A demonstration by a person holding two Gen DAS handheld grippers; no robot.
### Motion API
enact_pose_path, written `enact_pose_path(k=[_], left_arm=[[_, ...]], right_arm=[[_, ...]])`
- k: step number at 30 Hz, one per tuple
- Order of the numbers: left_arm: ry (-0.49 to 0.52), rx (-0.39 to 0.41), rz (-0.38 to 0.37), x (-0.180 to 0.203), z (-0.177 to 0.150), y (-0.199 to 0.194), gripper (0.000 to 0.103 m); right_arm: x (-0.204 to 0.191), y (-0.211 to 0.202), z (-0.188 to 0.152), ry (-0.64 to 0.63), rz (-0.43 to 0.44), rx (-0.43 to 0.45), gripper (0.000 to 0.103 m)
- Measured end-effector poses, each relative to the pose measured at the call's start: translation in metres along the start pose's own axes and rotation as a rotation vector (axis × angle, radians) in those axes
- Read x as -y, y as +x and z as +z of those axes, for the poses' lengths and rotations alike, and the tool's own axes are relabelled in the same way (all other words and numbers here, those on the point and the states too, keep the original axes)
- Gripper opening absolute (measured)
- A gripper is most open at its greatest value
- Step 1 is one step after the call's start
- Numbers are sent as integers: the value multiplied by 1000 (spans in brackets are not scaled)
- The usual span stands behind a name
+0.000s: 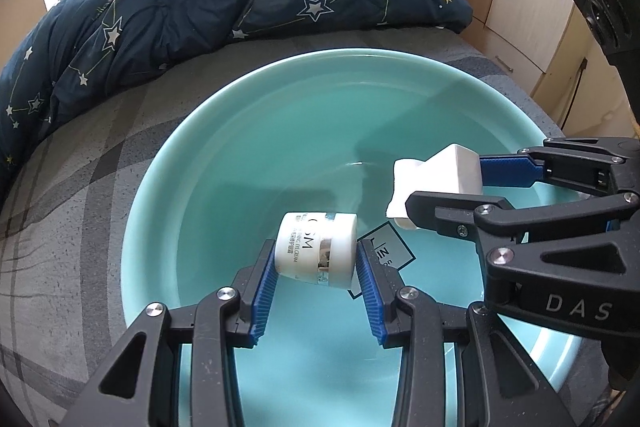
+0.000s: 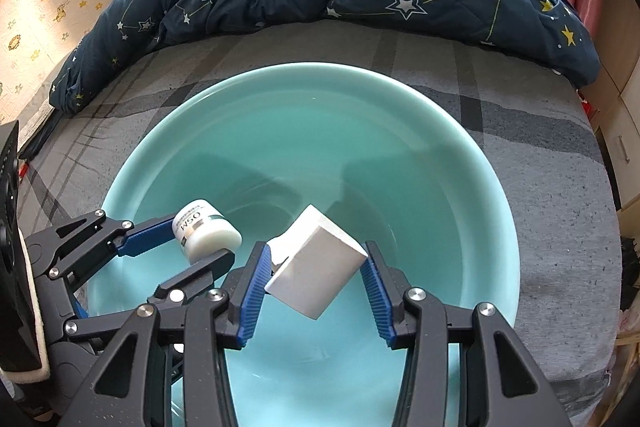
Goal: Organize objects
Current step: 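Open both grippers to drop the white box and jar into the basin, then withdraw both grippers from the basin back toward the remaining items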
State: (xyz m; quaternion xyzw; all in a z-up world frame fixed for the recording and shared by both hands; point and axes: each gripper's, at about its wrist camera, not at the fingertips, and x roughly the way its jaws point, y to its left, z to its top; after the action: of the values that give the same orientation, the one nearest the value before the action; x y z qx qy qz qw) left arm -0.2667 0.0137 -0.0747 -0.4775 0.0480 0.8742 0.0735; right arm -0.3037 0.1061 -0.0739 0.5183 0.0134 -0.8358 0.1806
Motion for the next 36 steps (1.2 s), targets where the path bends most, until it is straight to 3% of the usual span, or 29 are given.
enact_pose_path(k=[3, 5, 7, 9, 10, 13, 36], left_arm=[[-1, 4, 12, 0, 1, -3, 49], [-9, 10, 25, -2, 2, -6, 84], [-24, 18, 28, -4, 2, -10, 91], [-28, 29, 40, -5, 1, -15, 95], [-28, 34, 47, -4, 1, -17, 102], [-28, 52, 68, -4, 1, -23, 103], [-47, 108, 114, -8, -28, -91, 103]], right_arm=[[-1, -3, -1, 4, 6, 9, 61], [-2, -7, -1, 3, 1, 19, 73], [-2, -13, -1, 6, 3, 35, 88], [-1, -18, -1, 14, -4, 50, 93], [-2, -19, 0, 17, -12, 55, 97], [-1, -25, -1, 33, -25, 73, 103], [-3, -88, -31, 16, -76, 128, 103]])
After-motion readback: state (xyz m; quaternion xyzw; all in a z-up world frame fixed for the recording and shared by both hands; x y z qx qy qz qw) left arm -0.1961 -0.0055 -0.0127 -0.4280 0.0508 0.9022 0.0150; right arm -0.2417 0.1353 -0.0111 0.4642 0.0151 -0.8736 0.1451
